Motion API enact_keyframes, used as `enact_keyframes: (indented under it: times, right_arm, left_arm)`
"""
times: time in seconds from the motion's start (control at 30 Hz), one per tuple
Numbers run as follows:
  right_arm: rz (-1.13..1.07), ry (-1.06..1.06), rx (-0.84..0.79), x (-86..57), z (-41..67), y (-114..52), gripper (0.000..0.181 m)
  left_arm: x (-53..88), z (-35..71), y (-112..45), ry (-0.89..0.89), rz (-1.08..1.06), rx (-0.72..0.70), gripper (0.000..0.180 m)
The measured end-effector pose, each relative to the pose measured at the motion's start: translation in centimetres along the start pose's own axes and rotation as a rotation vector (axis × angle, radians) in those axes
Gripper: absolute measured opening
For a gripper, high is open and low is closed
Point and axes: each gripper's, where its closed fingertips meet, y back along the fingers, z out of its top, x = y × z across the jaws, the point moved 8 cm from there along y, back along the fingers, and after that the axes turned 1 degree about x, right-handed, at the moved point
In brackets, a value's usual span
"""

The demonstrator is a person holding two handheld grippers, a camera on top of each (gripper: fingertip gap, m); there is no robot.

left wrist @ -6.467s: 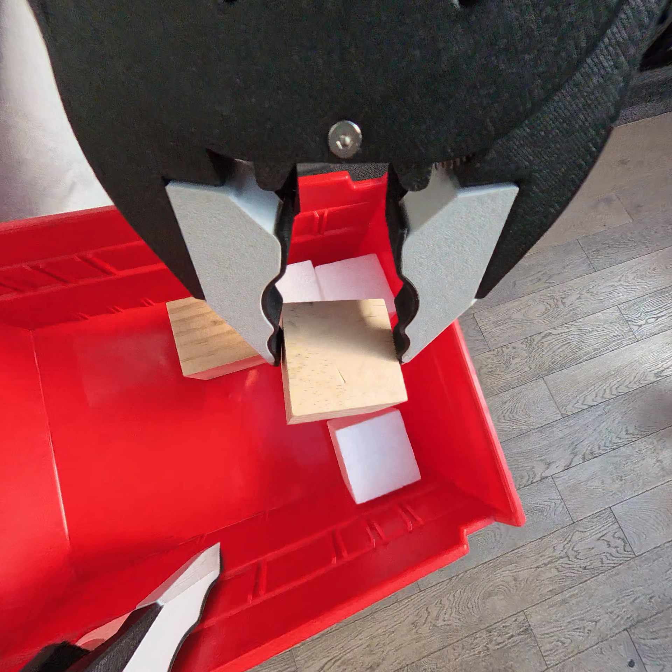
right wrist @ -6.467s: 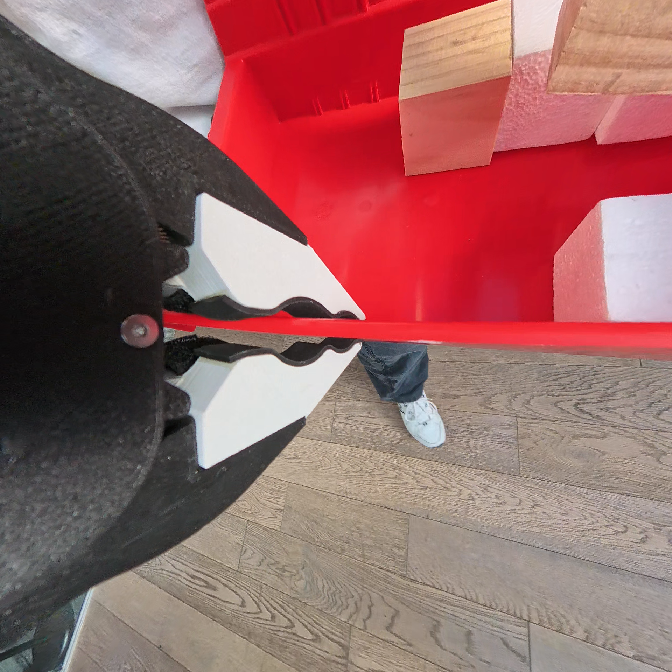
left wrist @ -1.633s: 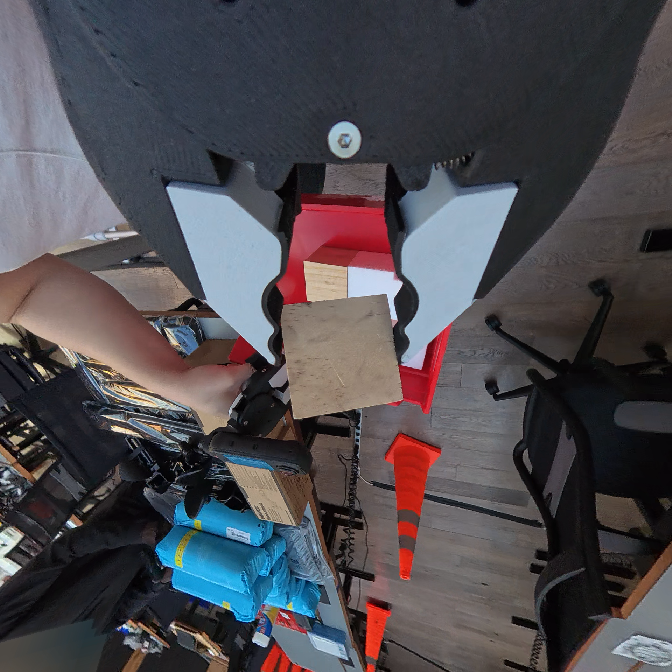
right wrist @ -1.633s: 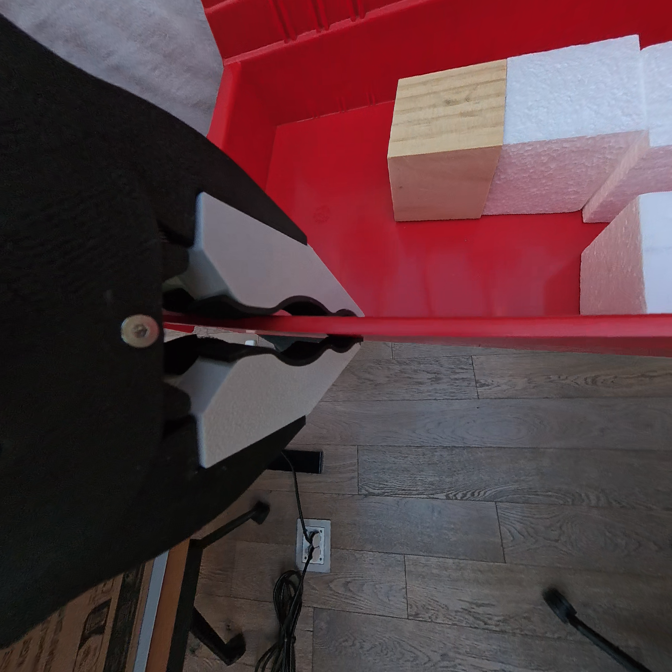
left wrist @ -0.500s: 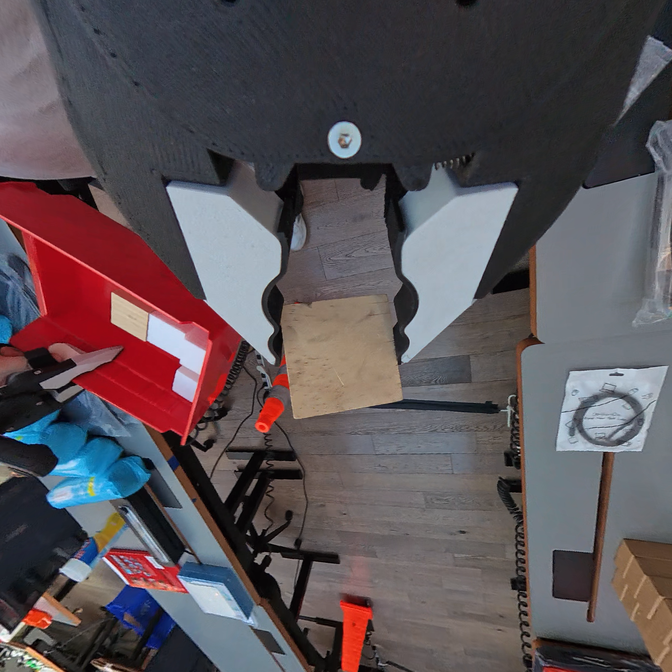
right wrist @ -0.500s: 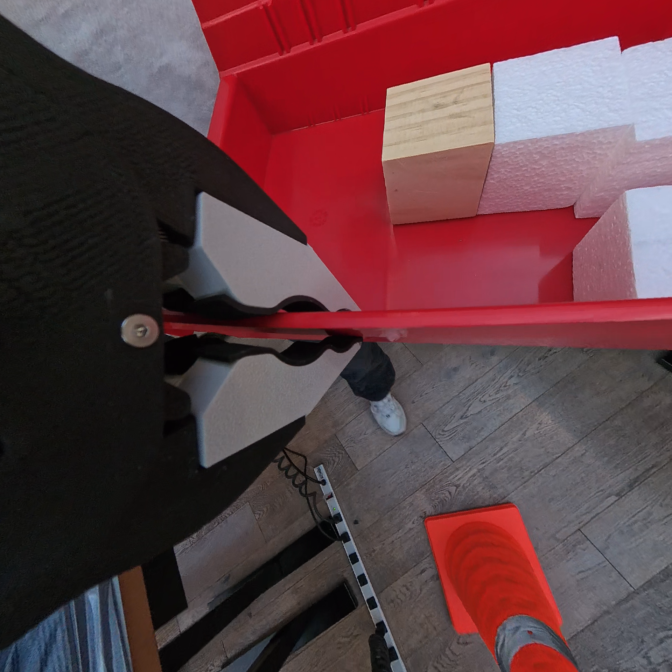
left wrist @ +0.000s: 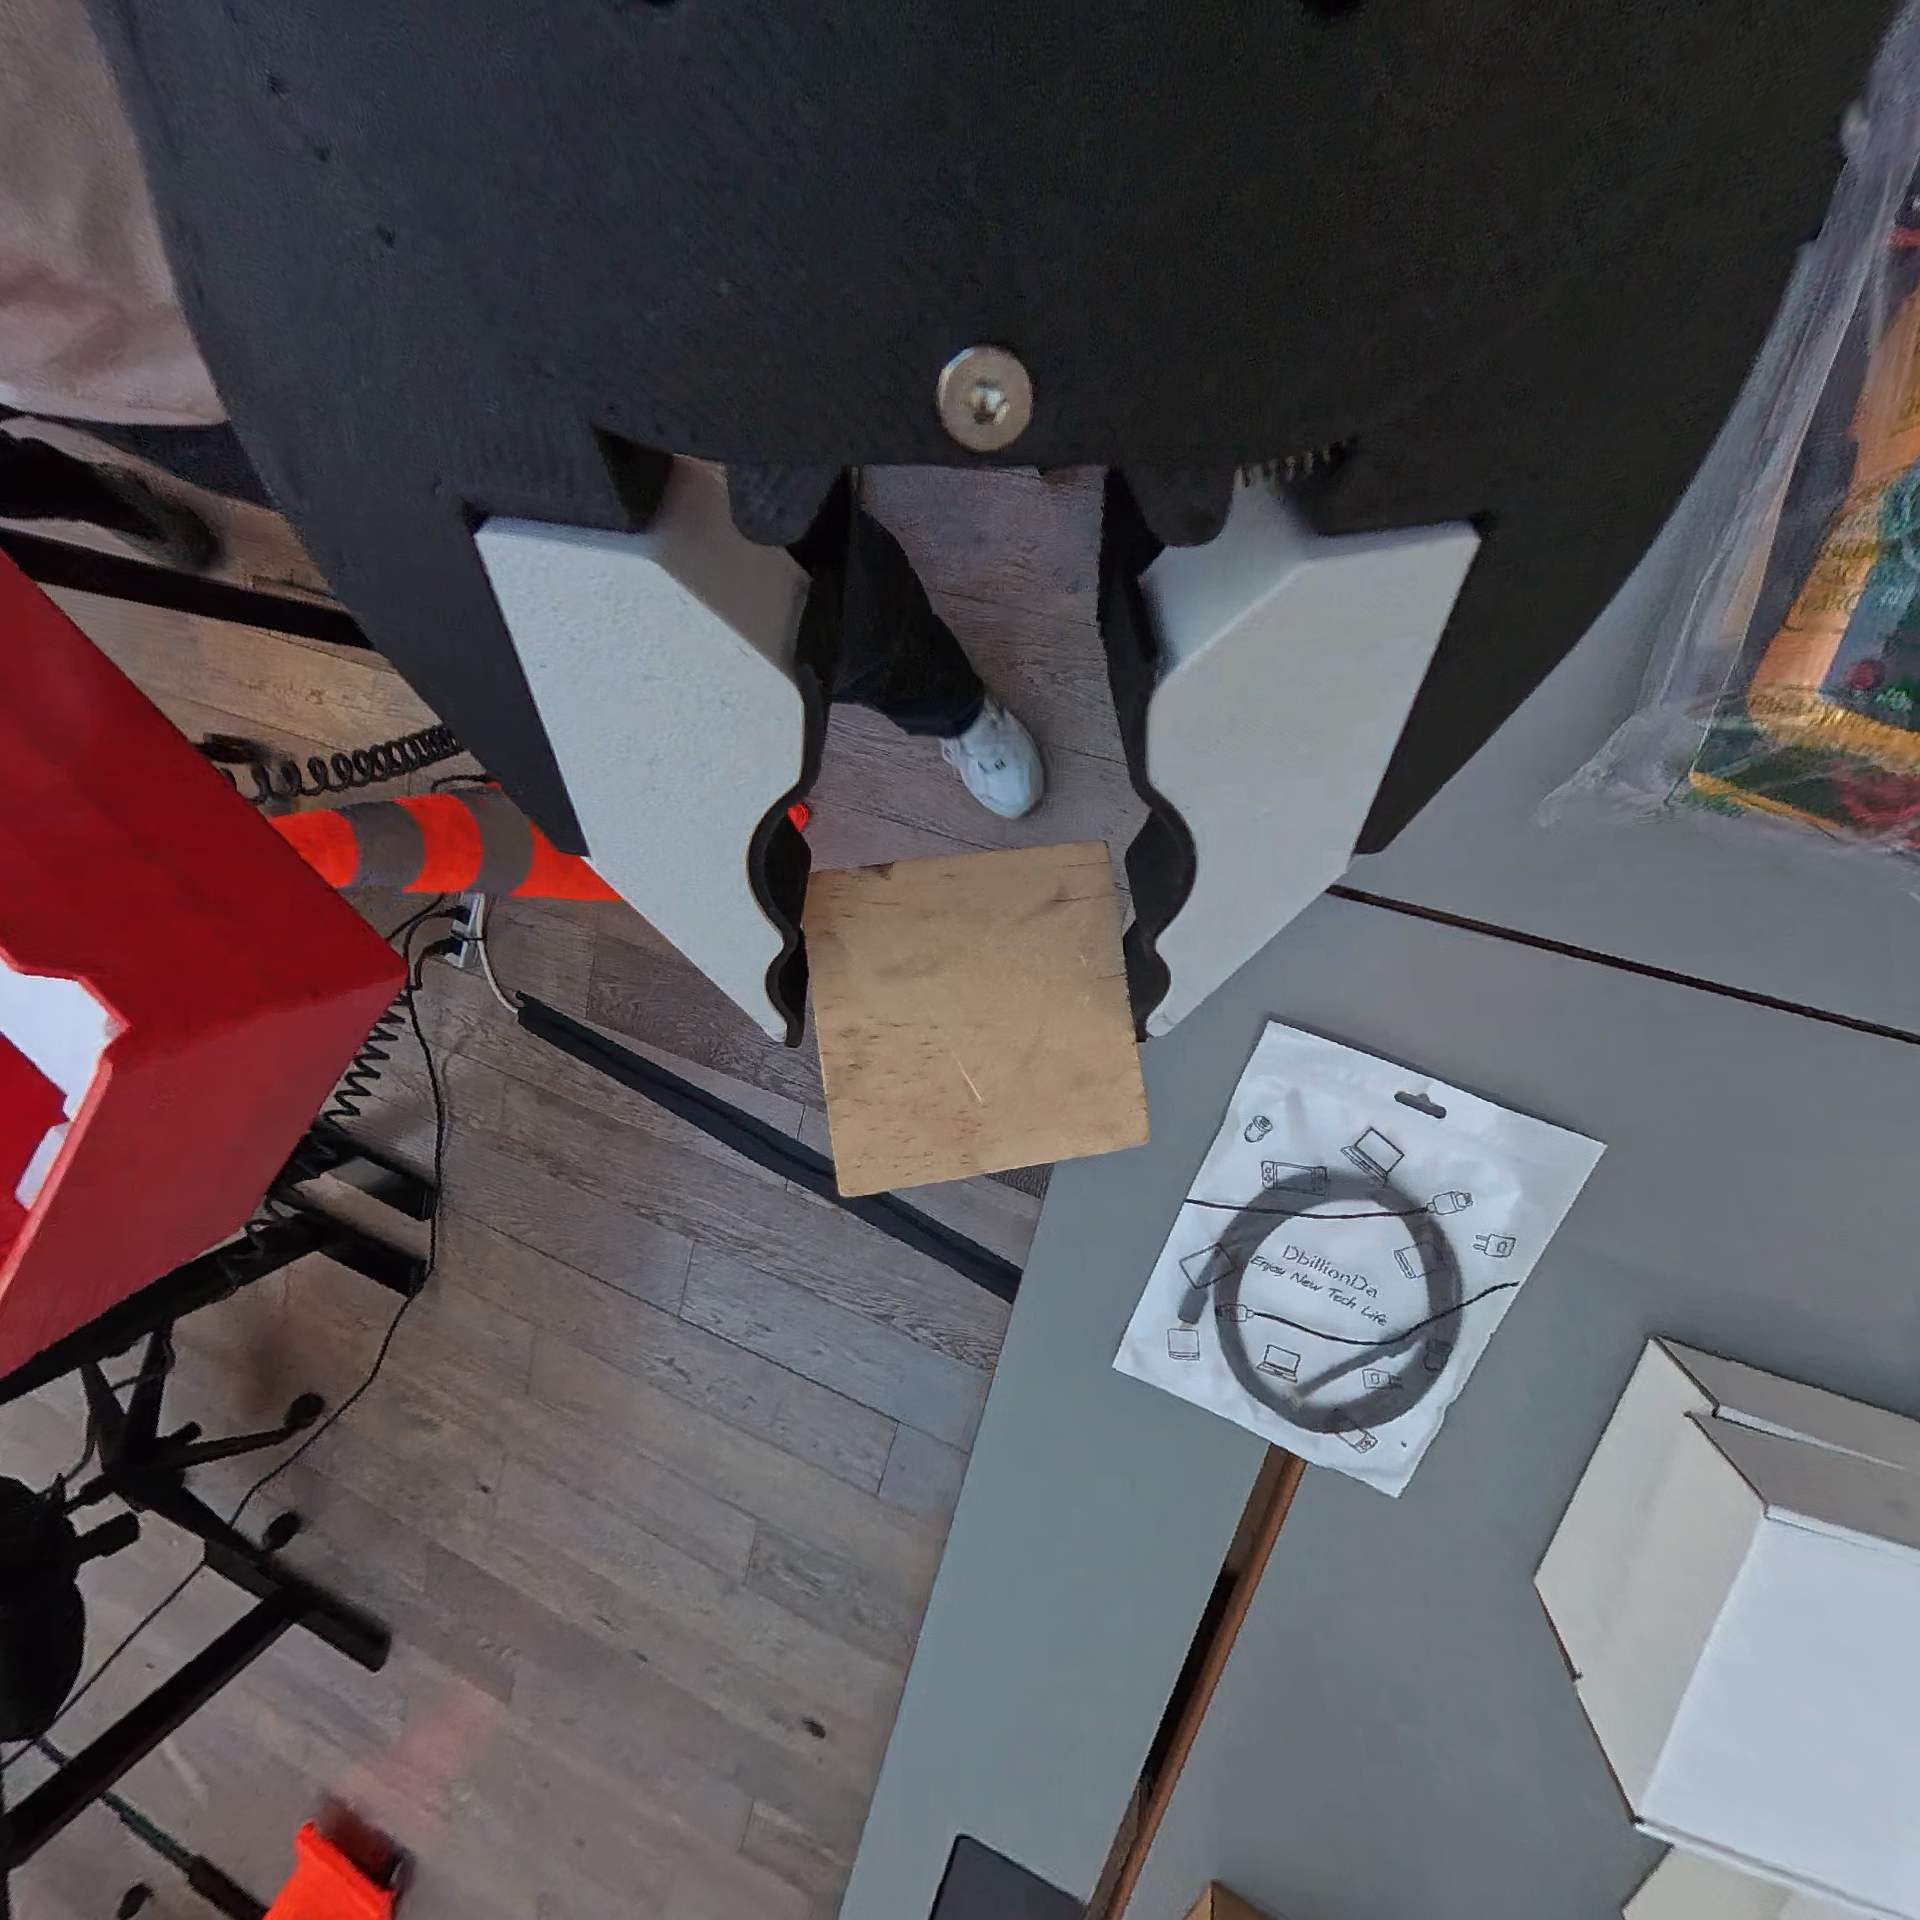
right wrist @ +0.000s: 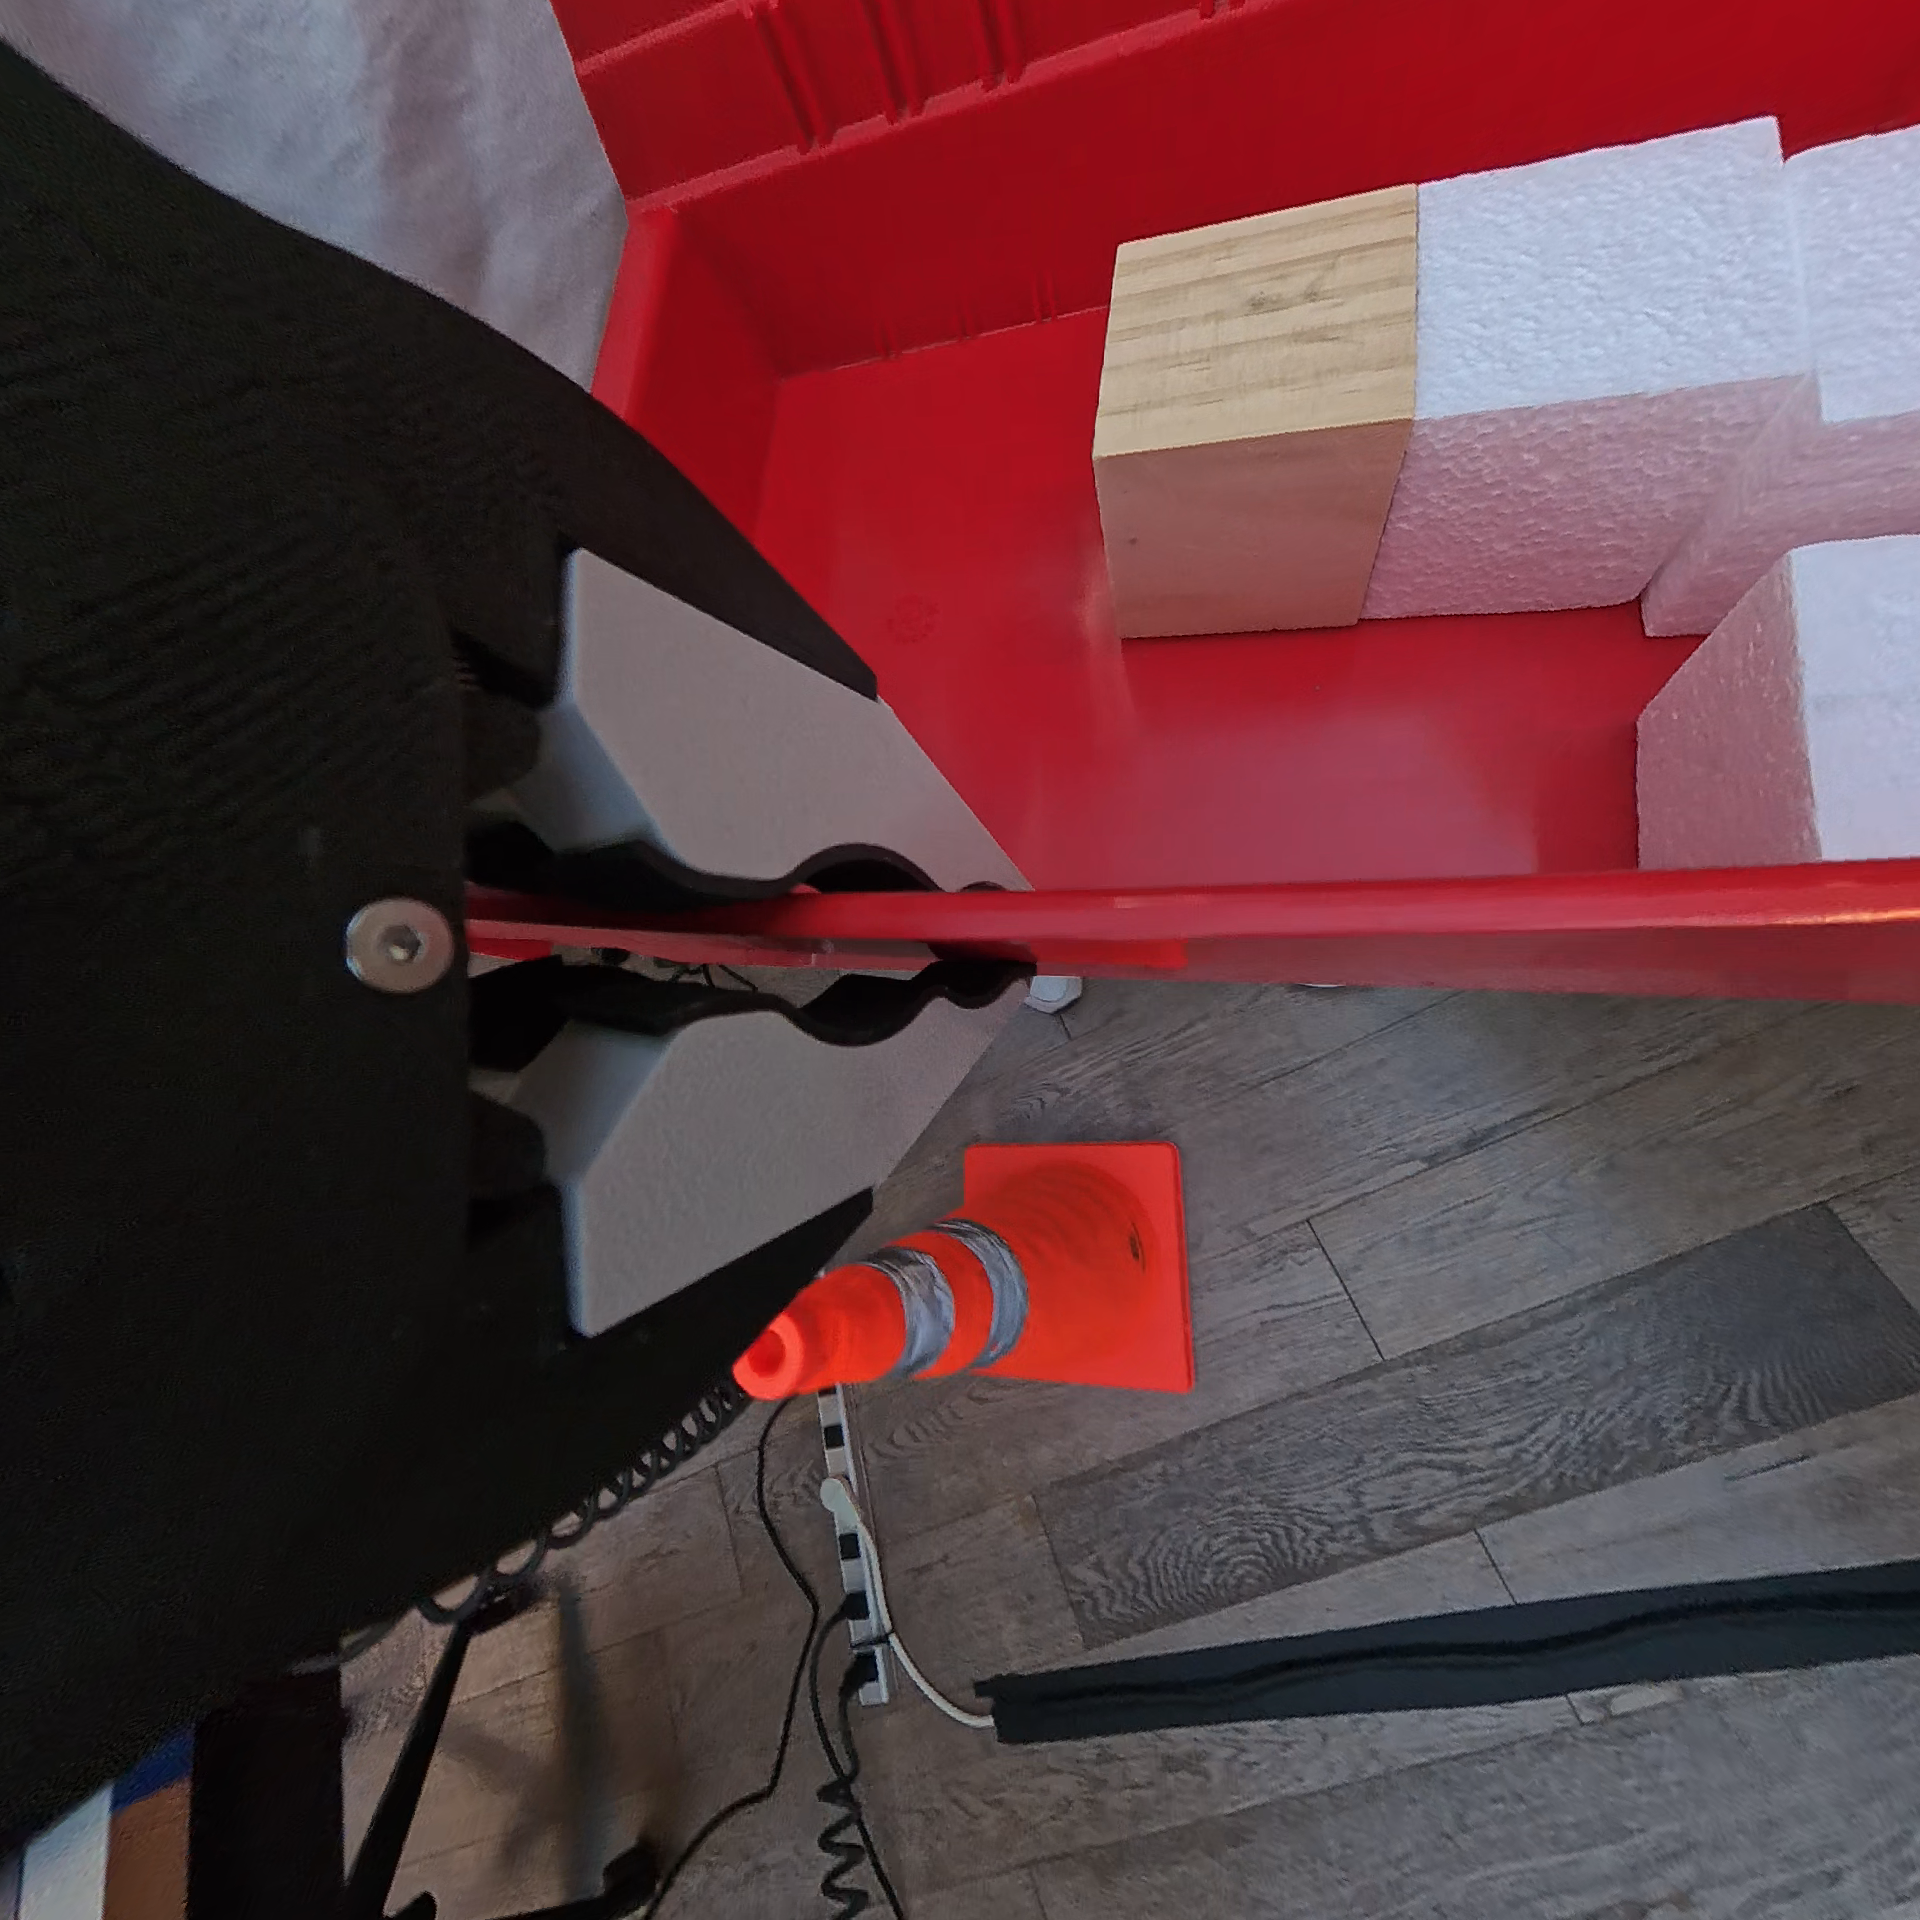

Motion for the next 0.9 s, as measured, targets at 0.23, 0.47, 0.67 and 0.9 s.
enact_keyframes:
  times: [0.23,0.47,0.67,0.9]
  right_arm:
    - [-0.055,0.038,-0.064,-6.5,15.2,-5.0,0.003]
    - [0.008,0.075,-0.007,-8.6,28.6,-11.5,0.003]
    - [0.067,0.225,0.056,-9.7,40.0,-17.0,0.003]
    - [0.078,0.432,0.06,-9.8,49.5,-21.9,0.003]
  left_arm:
    - [10.3,5.0,-16.3,-0.08,0.133,0.017,0.06]
    - [16.5,4.9,-28.1,-0.165,0.238,0.214,0.06]
    - [17.9,4.0,-31.9,-0.19,0.274,0.321,0.074]
    - [12.0,9.2,-26.1,0.051,0.33,0.011,0.073]
